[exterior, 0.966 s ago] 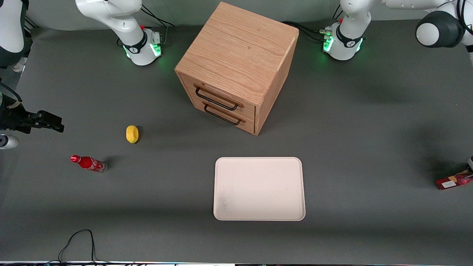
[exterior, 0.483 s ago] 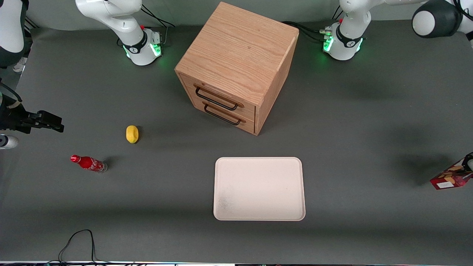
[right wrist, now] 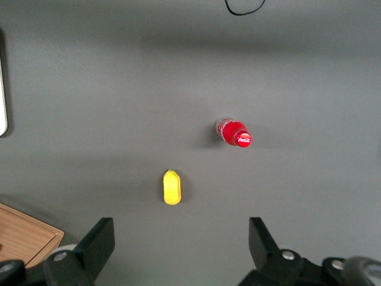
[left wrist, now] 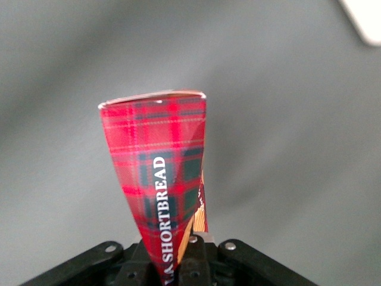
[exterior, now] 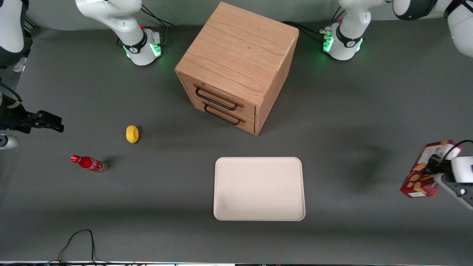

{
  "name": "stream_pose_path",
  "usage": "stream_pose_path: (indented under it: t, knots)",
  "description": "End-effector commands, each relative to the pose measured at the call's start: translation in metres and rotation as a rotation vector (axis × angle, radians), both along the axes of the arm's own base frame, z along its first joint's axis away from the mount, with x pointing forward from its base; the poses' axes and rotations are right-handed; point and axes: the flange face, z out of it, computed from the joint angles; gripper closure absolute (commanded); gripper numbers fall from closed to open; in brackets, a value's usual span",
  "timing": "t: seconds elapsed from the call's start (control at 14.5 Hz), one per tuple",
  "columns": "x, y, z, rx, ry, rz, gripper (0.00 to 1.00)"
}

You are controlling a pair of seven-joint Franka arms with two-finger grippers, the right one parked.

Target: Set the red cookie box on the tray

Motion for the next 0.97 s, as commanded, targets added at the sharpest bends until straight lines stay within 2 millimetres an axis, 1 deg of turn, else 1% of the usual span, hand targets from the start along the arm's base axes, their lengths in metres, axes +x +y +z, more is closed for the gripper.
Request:
stream_pose_path:
  t: [0.0, 0.21, 0.34, 0.41, 0.62, 0.69, 0.83, 0.9]
  knots:
    - [-0.002, -0.067, 0.014, -0.003, 0.018, 0.196, 1.00]
    - [-0.001, -0.161, 0.019, 0.032, 0.016, 0.399, 1.00]
    - [0.000, -0.217, 0.014, 0.031, -0.018, 0.517, 1.00]
    - [0.000, -0.242, 0.007, 0.028, -0.033, 0.549, 1.00]
    - [0.001, -0.308, -0.031, 0.008, -0.077, 0.624, 1.00]
    - [0.002, -0.324, -0.045, -0.001, -0.092, 0.642, 1.00]
    - [0.004, -0.342, -0.073, -0.018, -0.117, 0.676, 1.00]
    - [0.004, -0.354, -0.095, -0.025, -0.123, 0.707, 1.00]
